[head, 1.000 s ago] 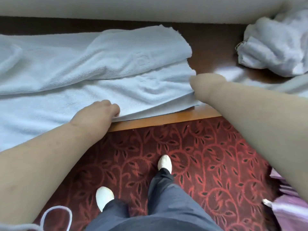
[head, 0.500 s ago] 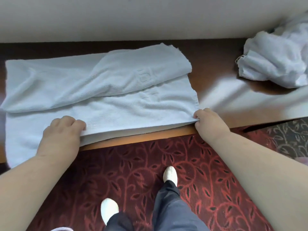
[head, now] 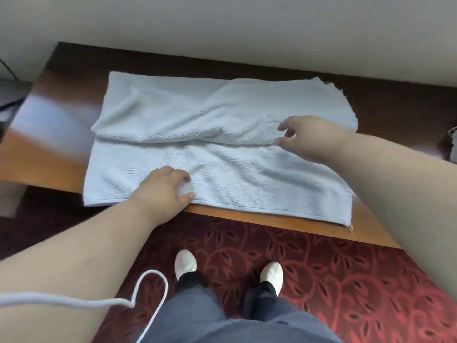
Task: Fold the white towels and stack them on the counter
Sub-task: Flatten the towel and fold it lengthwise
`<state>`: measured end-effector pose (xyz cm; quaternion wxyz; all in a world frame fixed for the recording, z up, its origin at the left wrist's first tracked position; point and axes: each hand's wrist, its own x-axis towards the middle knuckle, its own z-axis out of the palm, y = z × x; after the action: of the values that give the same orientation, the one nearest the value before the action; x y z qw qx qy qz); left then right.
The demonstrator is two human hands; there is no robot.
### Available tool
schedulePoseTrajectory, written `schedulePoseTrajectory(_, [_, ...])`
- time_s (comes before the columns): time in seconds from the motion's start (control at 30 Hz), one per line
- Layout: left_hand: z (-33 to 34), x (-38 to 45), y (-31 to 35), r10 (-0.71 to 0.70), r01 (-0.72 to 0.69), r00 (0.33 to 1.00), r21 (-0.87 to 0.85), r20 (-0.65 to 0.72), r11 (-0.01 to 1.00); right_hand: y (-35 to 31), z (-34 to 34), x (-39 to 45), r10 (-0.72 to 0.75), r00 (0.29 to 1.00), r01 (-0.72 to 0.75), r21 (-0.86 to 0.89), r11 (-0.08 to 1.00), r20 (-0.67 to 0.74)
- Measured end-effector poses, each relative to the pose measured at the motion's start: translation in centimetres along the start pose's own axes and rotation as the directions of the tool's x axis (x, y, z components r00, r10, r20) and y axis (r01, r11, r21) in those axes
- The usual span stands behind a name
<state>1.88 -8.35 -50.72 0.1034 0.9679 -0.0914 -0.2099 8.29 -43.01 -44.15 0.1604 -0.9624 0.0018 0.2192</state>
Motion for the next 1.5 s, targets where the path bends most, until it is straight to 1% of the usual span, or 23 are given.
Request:
schedulePoseTrajectory(0.07, [-0.5,0.6,0.3,-0.04,0.041,0.998,-0.037,0.048,0.998,-2.4,1.0,2.1,-0.077,0.996,0.079,-0.029,0.996,0.042])
schedulePoseTrajectory(0.1, [-1.2,1.1,0.1,-0.046,0.048,0.999,-0.072,0.026,0.996,-3.6,1.3,3.1,-0.105,0.994,0.106,-0.039,0.994,0.019])
schedulePoseTrajectory(0.13, [-2.0,1.8,0.0,-0.014,0.009,0.998,-0.089,-0.056,0.996,-4.6,1.3,4.2,-0.13,0.991,0.129,-0.036,0.991,-0.036])
schedulePoseTrajectory(0.17, [-2.8,2.7,-0.2,0.048,-0.064,0.98,-0.076,-0.192,0.995,-5.6,1.1,5.4,-0.148,0.984,0.146,-0.025,0.989,-0.099])
schedulePoseTrajectory(0.2, [-3.6,3.9,-0.4,0.104,-0.126,0.94,-0.049,-0.324,0.991,-6.6,0.8,6.6,-0.165,0.975,0.165,-0.016,0.986,-0.148])
schedulePoseTrajectory(0.23, [-4.4,5.1,-0.7,0.122,-0.147,0.908,-0.033,-0.402,0.989,-7.5,0.6,7.7,-0.189,0.967,0.188,-0.021,0.982,-0.171])
schedulePoseTrajectory(0.27, [-5.3,6.4,-1.0,0.104,-0.124,0.908,-0.025,-0.405,0.992,-8.5,0.3,8.8,-0.218,0.962,0.214,-0.042,0.976,-0.167])
schedulePoseTrajectory(0.33, [-6.4,9.0,-1.8,0.039,-0.038,0.965,0.006,-0.26,0.999,-10.5,-0.1,10.9,-0.279,0.956,0.268,-0.121,0.956,-0.09])
schedulePoseTrajectory(0.4, [-6.7,11.0,-2.8,0.014,-0.007,0.993,0.06,-0.12,0.998,-12.2,-0.1,12.8,-0.285,0.956,0.292,-0.225,0.93,0.063])
schedulePoseTrajectory(0.43, [-6.8,11.7,-3.3,0.029,-0.023,0.995,0.058,-0.1,0.998,-12.9,-0.1,13.5,-0.269,0.953,0.3,-0.298,0.906,0.139])
schedulePoseTrajectory(0.5, [-7.1,12.5,-4.3,0.102,-0.103,0.989,0.0,-0.102,0.995,-13.9,-0.3,14.6,-0.244,0.943,0.323,-0.443,0.836,0.226])
schedulePoseTrajectory(0.57, [-7.0,12.6,-5.0,0.193,-0.203,0.971,-0.059,-0.142,0.977,-14.2,-0.8,15.1,-0.257,0.94,0.339,-0.536,0.773,0.224])
schedulePoseTrajectory(0.63, [-6.7,12.5,-5.7,0.258,-0.274,0.941,-0.044,-0.217,0.961,-14.1,-1.5,15.0,-0.261,0.95,0.312,-0.541,0.781,0.172])
schedulePoseTrajectory(0.7, [-6.4,12.7,-6.4,0.27,-0.284,0.928,-0.016,-0.258,0.959,-13.3,-2.0,14.3,-0.218,0.965,0.261,-0.5,0.826,0.144])
schedulePoseTrajectory(0.77, [-6.7,13.5,-7.2,0.188,-0.203,0.945,-0.029,-0.269,0.979,-11.8,-2.3,13.6,-0.164,0.975,0.218,-0.502,0.837,0.15])
schedulePoseTrajectory(0.87, [-8.2,15.7,-9.1,-0.075,0.06,0.955,-0.059,-0.287,0.996,-9.3,-2.3,13.0,-0.109,0.986,0.158,-0.54,0.827,0.122])
schedulePoseTrajectory(0.97, [-10.0,17.5,-11.1,-0.18,0.202,0.921,0.027,-0.345,0.979,-8.1,-1.9,13.2,0.0,0.998,0.024,-0.407,0.913,0.059])
schedulePoseTrajectory(1.03, [-11.4,18.2,-12.2,-0.284,0.283,0.92,-0.043,-0.27,0.958,-7.7,-1.6,13.8,0.069,0.996,-0.051,-0.31,0.949,0.048])
schedulePoseTrajectory(1.1, [-12.6,18.3,-13.2,-0.347,0.314,0.921,-0.191,-0.177,0.93,-7.5,-1.6,14.2,0.078,0.995,-0.052,-0.337,0.94,0.061])
schedulePoseTrajectory(1.2, [-14.2,17.6,-14.0,-0.327,0.278,0.934,-0.275,-0.148,0.92,-7.0,-2.4,14.1,0.034,0.996,-0.001,-0.368,0.93,0.085])
schedulePoseTrajectory(1.3, [-15.1,15.9,-14.5,-0.313,0.206,0.938,-0.487,-0.148,0.849,-6.3,-3.0,13.2,-0.061,0.995,0.087,-0.378,0.922,0.079])
schedulePoseTrajectory(1.4, [-15.6,13.8,-15.7,-0.278,0.144,0.922,-0.428,-0.27,0.892,-5.5,-3.7,11.6,-0.092,0.995,0.1,-0.359,0.928,0.04])
schedulePoseTrajectory(1.5, [-15.9,11.8,-17.1,-0.136,-0.022,0.913,-0.379,-0.384,0.925,-4.0,-4.6,9.8,-0.049,0.997,0.067,-0.419,0.906,0.055])
